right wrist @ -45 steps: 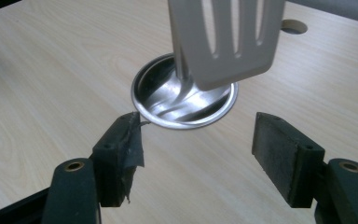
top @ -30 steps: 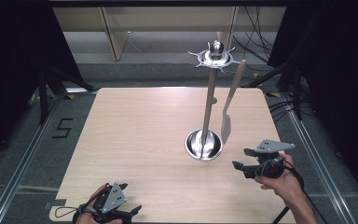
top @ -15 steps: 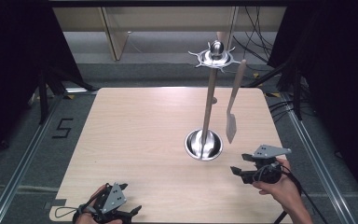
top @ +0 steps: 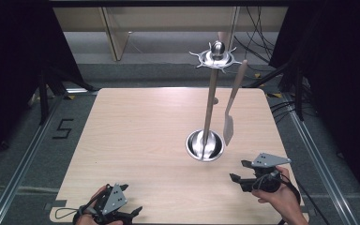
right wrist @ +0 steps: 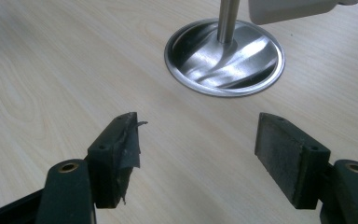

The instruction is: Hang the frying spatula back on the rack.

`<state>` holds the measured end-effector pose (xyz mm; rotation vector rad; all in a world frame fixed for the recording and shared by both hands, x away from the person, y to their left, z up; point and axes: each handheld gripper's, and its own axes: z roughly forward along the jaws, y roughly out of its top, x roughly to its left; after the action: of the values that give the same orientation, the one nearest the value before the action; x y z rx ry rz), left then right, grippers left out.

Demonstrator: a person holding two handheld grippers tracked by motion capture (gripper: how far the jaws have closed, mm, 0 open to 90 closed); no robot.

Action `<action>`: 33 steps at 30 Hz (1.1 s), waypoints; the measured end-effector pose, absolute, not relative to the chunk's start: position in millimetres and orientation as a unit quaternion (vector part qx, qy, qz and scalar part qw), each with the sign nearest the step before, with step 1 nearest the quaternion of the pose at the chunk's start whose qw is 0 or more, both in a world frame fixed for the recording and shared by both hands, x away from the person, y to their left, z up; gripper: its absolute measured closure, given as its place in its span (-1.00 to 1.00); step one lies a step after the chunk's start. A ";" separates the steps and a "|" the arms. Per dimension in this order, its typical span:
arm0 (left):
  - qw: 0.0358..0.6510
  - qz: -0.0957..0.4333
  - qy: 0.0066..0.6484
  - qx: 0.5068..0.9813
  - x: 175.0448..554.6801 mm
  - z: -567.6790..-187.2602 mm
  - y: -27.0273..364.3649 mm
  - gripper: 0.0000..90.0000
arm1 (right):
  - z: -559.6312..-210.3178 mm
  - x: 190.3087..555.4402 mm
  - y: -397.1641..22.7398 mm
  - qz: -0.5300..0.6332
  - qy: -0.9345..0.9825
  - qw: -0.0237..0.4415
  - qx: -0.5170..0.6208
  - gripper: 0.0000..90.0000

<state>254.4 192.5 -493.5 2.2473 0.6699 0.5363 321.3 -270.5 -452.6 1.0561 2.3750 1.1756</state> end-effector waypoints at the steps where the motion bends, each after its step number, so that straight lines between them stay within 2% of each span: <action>1: 0.359 0.209 0.259 0.872 254.6 -493.4 192.6 -0.66 | -452.9 321.9 -271.7 0.406 0.827 0.151 0.359 -0.30; 33: 0.364 0.204 0.261 0.871 254.1 -495.0 191.2 -0.66 | -476.1 295.6 -270.6 0.402 0.822 0.135 0.380 -0.33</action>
<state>254.1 191.2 -495.0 2.2402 0.6724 0.5253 295.6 -270.6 -476.1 1.1003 2.3813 1.1656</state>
